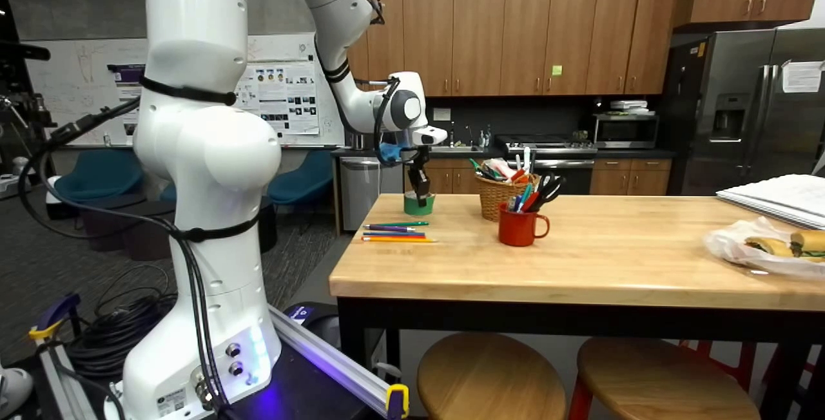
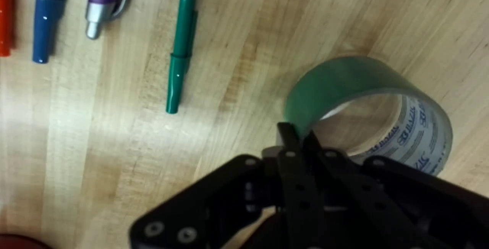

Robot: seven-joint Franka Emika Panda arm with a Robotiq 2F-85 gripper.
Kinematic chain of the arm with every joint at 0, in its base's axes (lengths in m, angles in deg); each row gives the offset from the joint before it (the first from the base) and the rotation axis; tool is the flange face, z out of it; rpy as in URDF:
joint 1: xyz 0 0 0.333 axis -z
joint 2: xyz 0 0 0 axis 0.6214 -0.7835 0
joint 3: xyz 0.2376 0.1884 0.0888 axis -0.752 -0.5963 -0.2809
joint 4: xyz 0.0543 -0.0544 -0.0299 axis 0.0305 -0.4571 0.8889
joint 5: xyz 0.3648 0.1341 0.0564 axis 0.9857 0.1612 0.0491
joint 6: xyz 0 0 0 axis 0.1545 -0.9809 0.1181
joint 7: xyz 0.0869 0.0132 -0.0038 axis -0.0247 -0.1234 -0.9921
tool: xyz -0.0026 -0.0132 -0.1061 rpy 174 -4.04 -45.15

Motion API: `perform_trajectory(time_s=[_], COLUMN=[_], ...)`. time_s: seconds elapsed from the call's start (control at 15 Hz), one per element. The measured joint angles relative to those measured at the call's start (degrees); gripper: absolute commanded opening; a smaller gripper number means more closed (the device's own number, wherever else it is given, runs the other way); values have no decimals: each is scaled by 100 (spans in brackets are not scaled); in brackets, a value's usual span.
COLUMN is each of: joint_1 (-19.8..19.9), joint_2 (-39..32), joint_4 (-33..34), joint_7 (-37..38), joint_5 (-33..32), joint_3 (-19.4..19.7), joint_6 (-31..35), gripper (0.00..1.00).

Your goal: Place the green masking tape upright.

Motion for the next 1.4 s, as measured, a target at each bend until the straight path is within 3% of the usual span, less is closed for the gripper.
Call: perform_trajectory(time_s=[0.27, 0.6, 0.93, 1.4], joint_1=[-78, -155, -232, -430], joint_2=[173, 459, 664, 682], joint_4=[0, 15, 79, 213], joint_7=[204, 900, 1496, 1988], joint_5=[-495, -1855, -2961, -3967], joint_3=[4, -22, -277, -722], joint_6=[-66, -477, -1279, -2575], gripper=[1, 1, 1, 1])
